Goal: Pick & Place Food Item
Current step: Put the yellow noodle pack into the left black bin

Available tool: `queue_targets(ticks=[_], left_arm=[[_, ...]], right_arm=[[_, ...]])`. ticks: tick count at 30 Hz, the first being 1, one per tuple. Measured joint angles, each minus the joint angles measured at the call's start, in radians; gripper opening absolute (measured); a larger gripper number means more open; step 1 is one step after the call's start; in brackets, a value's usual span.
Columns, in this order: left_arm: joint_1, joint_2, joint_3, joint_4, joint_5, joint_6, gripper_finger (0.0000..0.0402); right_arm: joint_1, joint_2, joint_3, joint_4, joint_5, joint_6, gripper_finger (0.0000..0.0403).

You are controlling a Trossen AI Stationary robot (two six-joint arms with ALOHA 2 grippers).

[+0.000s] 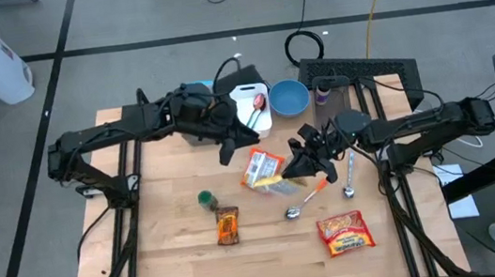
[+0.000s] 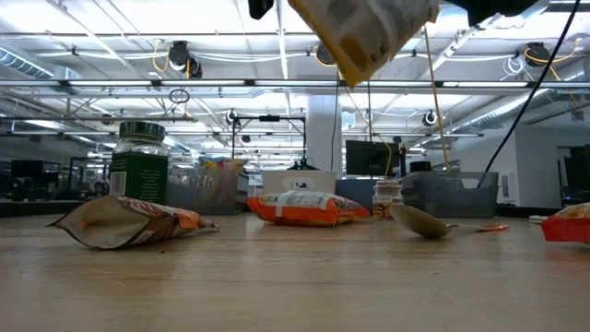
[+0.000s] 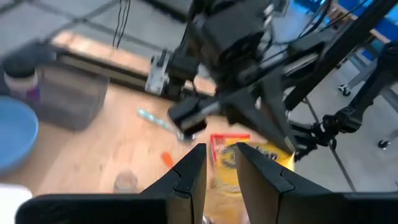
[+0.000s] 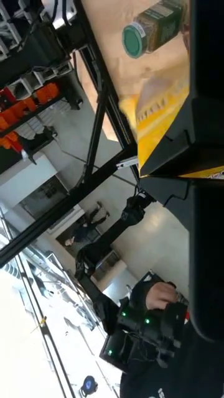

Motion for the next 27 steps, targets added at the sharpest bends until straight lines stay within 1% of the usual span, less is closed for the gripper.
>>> queue_targets(ticks=[4,7,10,13,16,19,23,27], left_arm=[[0.024,0.0,0.0,0.053,0.001,0.002,0.01],[0.037,0.0,0.0,0.06,-0.003,0.0,0.0124],[0.043,0.0,0.0,0.058,0.011,-0.027,0.0164],[0.046,0.0,0.0,0.046,0.061,-0.06,0.0215],[0.033,0.003,0.0,0.044,0.085,-0.071,0.0264],[0.01,0.012,0.0,0.025,0.087,-0.075,0.0299],[-0.015,0.044,0.001,-0.031,0.063,-0.071,0.032],[-0.035,0.085,0.0,-0.038,0.077,-0.073,0.0317]], right_arm=[[-0.004,0.0,0.0,0.0,-0.008,-0.003,0.0],[-0.004,0.0,0.0,0.0,-0.022,-0.003,0.0],[-0.013,0.0,0.0,0.0,-0.028,-0.003,0.0],[-0.037,0.0,0.0,0.007,-0.03,0.0,0.0],[-0.065,-0.001,0.0,0.026,-0.065,0.024,0.0],[-0.09,0.0,0.003,0.022,-0.102,0.035,0.0],[-0.121,-0.001,0.003,0.028,-0.123,0.052,0.0],[-0.138,-0.001,0.004,0.029,-0.138,0.059,0.0]])
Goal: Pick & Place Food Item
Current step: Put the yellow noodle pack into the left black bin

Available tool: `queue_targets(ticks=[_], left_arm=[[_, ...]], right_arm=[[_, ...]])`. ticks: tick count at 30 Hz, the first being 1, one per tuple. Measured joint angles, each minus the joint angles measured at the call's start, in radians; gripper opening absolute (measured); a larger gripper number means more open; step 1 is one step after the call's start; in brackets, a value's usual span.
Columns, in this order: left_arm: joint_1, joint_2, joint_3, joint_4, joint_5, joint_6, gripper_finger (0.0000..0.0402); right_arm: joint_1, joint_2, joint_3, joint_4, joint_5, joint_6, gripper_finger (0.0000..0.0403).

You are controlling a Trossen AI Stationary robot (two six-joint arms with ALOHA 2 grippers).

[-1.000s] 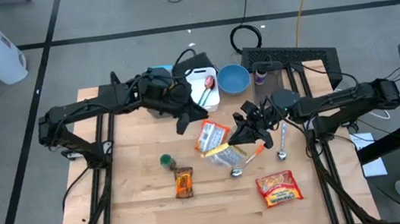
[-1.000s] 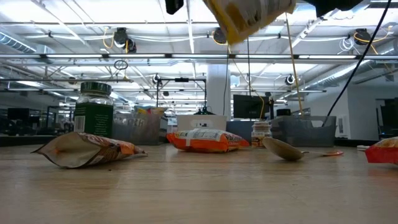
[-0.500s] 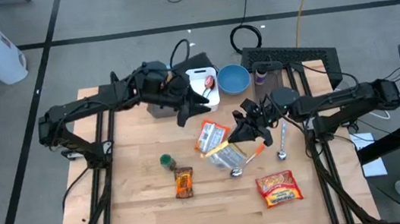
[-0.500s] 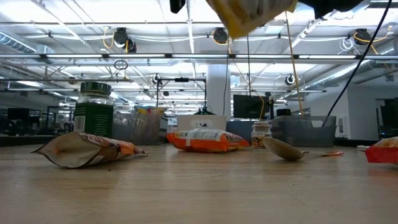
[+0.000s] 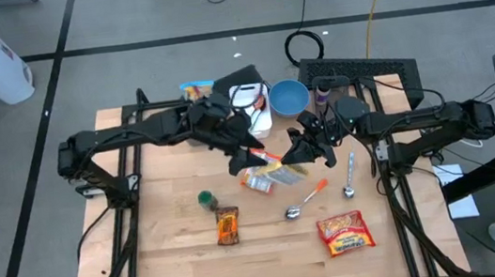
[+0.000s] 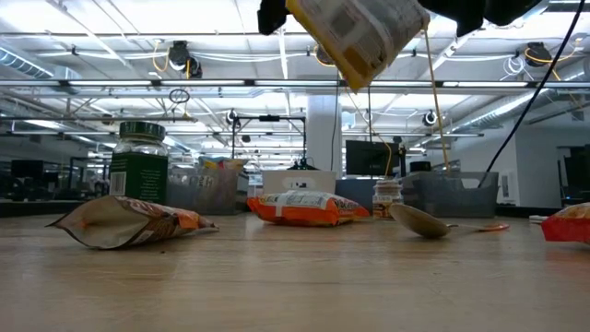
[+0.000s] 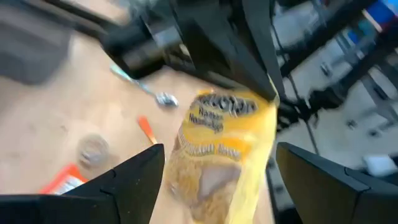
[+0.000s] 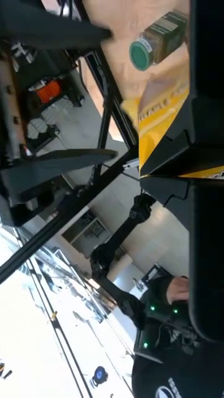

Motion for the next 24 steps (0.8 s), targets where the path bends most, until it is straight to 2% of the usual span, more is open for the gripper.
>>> queue_targets(ticks=[7,18,24], left_arm=[[-0.046,0.039,0.001,0.054,0.029,0.024,0.0298],[-0.066,0.037,0.0,0.041,0.033,0.032,0.0275],[-0.066,0.037,0.0,0.028,0.05,0.032,0.024]], right_arm=[[-0.01,0.0,0.0,-0.01,-0.017,-0.003,0.0],[-0.01,0.0,0.0,0.002,-0.015,-0.006,0.0],[-0.01,0.0,0.0,0.009,-0.015,-0.006,0.0]])
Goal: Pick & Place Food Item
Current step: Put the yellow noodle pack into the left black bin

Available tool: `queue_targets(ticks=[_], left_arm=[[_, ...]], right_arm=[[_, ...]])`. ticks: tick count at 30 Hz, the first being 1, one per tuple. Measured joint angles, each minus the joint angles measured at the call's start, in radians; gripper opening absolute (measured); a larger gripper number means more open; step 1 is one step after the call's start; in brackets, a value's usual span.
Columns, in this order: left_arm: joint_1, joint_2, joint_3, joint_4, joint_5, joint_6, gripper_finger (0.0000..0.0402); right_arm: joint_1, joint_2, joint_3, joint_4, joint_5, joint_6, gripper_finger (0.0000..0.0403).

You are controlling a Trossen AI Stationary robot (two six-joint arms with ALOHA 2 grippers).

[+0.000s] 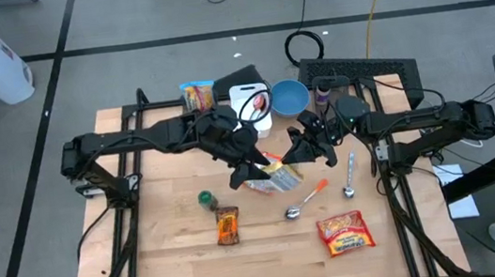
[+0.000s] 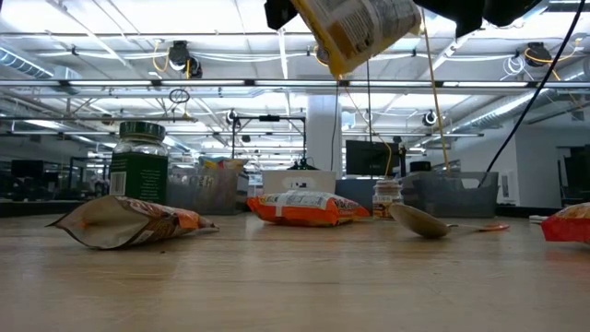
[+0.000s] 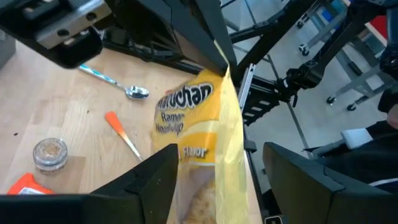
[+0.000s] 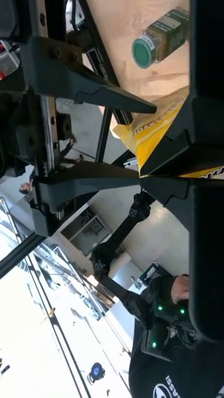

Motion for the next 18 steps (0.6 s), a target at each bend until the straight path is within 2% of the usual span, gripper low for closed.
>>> queue_targets(ticks=[18], left_arm=[[0.0,0.0,0.0,-0.02,0.001,0.0,0.0082]], right_arm=[[0.0,0.0,0.0,0.008,0.0,0.0,0.0]])
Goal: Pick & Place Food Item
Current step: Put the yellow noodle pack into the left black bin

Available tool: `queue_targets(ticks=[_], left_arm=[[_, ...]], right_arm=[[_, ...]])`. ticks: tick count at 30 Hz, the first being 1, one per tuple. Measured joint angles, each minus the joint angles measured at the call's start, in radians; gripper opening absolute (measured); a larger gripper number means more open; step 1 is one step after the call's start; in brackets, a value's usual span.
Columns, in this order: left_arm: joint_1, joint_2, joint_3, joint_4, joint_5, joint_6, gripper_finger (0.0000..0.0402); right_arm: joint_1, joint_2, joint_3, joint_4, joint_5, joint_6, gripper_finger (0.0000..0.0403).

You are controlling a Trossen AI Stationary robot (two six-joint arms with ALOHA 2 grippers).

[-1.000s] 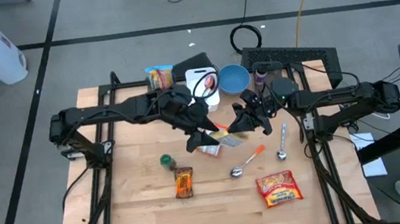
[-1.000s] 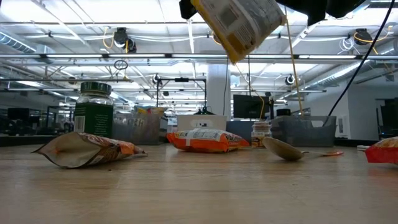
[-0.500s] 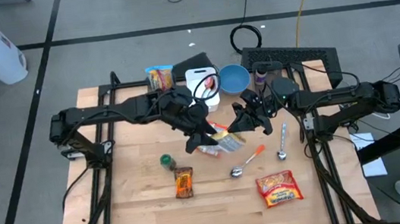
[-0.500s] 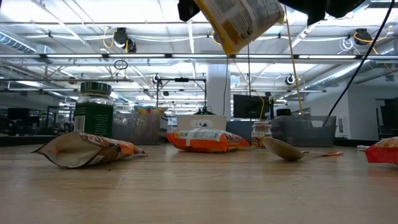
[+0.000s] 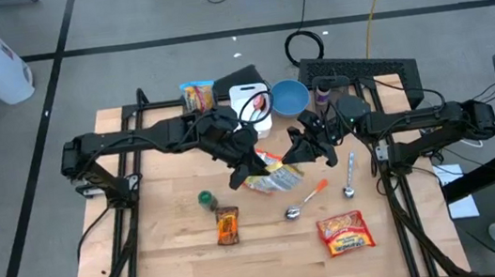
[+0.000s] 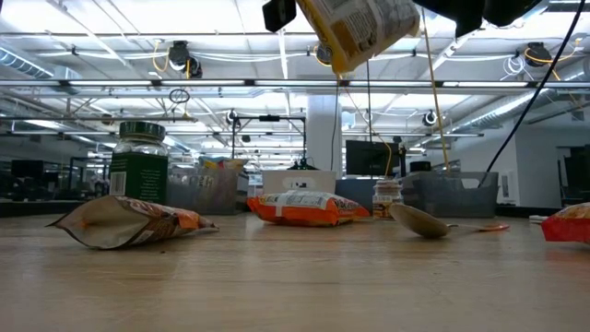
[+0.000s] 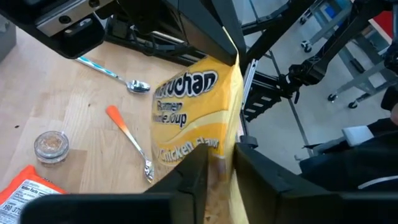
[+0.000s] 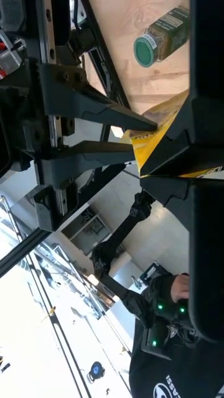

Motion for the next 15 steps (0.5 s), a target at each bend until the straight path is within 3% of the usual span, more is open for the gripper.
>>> queue_targets(ticks=[8,15], left_arm=[[0.0,0.0,0.0,0.002,0.005,0.029,0.0008],[0.0,0.0,0.0,0.009,0.006,0.079,0.0004]], right_arm=[[0.0,0.0,0.0,0.0,0.0,0.0,0.0],[0.0,0.0,0.0,0.0,0.0,0.0,0.0]])
